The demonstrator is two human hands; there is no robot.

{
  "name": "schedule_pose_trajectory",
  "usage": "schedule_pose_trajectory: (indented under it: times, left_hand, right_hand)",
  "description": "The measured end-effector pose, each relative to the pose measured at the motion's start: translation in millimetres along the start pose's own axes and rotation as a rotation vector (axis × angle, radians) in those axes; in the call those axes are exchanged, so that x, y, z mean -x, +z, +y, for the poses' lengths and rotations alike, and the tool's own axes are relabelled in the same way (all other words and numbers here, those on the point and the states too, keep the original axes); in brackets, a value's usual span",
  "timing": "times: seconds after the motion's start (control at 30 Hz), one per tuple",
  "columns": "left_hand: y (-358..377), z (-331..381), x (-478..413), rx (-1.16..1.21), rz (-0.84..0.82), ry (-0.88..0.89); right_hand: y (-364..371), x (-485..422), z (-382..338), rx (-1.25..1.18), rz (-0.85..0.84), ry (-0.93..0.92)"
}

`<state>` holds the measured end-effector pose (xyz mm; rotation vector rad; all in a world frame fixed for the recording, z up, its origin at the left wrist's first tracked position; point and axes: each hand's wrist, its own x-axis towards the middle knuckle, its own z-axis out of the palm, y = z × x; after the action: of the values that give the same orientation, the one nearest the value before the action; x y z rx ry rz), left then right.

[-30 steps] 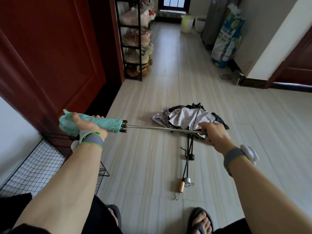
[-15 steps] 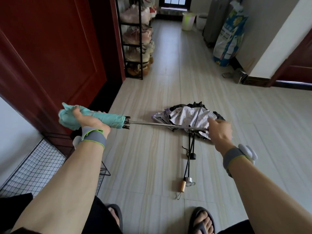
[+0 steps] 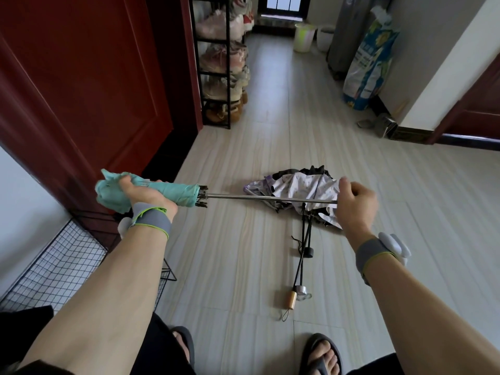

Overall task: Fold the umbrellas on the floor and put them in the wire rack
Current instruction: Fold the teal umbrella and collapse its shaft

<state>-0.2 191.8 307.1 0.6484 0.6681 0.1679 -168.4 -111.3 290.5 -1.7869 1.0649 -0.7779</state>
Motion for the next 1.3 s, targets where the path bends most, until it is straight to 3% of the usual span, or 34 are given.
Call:
schedule_pose_trajectory:
  times: [0.13, 0.2, 0.27, 0.37, 0.43, 0.5, 0.6, 0.73, 0.8, 0.93, 1.03, 1.1, 1.23, 1.3]
  left_hand:
    - [1, 1, -6, -0.031, -0.04, -0.016]
    - [3, 4, -8, -0.039, -0.068, -0.009]
    - [4, 5, -5, -0.059, -0.072, -0.008]
    - [0, 7, -9, -0.132, 0.013, -0.029]
    - [-3, 8, -14, -0.215, 0.055, -0.053]
    - [-2, 5, -13, -0.258, 0.037, -0.046]
    - [8, 1, -6, -0.108, -0.092, -0.002]
    - [8, -1, -7, -0.034, -0.176, -0.038]
    - [10, -1, -2, -0.049, -0.152, -0.037]
    - [16, -6, 3, -0.124, -0.033, -0.077]
    - [11, -10, 1, -0.073, -0.058, -0.117]
    - [16, -9, 7, -0.022, -0.136, -0.119]
    - [20, -6, 11, -0.005, -0.242, -0.107]
    - [19, -6, 13, 0.009, -0.229, -0.109]
  right_hand:
    - [1, -3, 7, 0.191, -0.184, 0.372]
    - [-1, -2, 11, 0.266, -0.243, 0.411]
    - [-1, -1, 11, 0.183, -0.221, 0.284]
    - [-5, 8, -3, 0.025, 0.005, -0.103]
    - [-3, 10, -12, -0.006, 0.07, -0.179]
    - [-1, 11, -16, 0.122, -0.042, -0.001]
    - [2, 13, -11, 0.234, -0.329, 0.351]
    - [-4, 14, -11, 0.151, -0.374, 0.442]
    - [0, 17, -15, 0.131, -0.33, 0.346]
    - [9, 29, -33, -0.016, -0.011, -0.118]
    - [11, 31, -36, -0.065, 0.006, -0.186]
    - [14, 28, -35, -0.026, -0.05, -0.068]
    - [18, 21, -29, 0.094, -0.355, 0.344]
    - [20, 22, -26, 0.144, -0.382, 0.304]
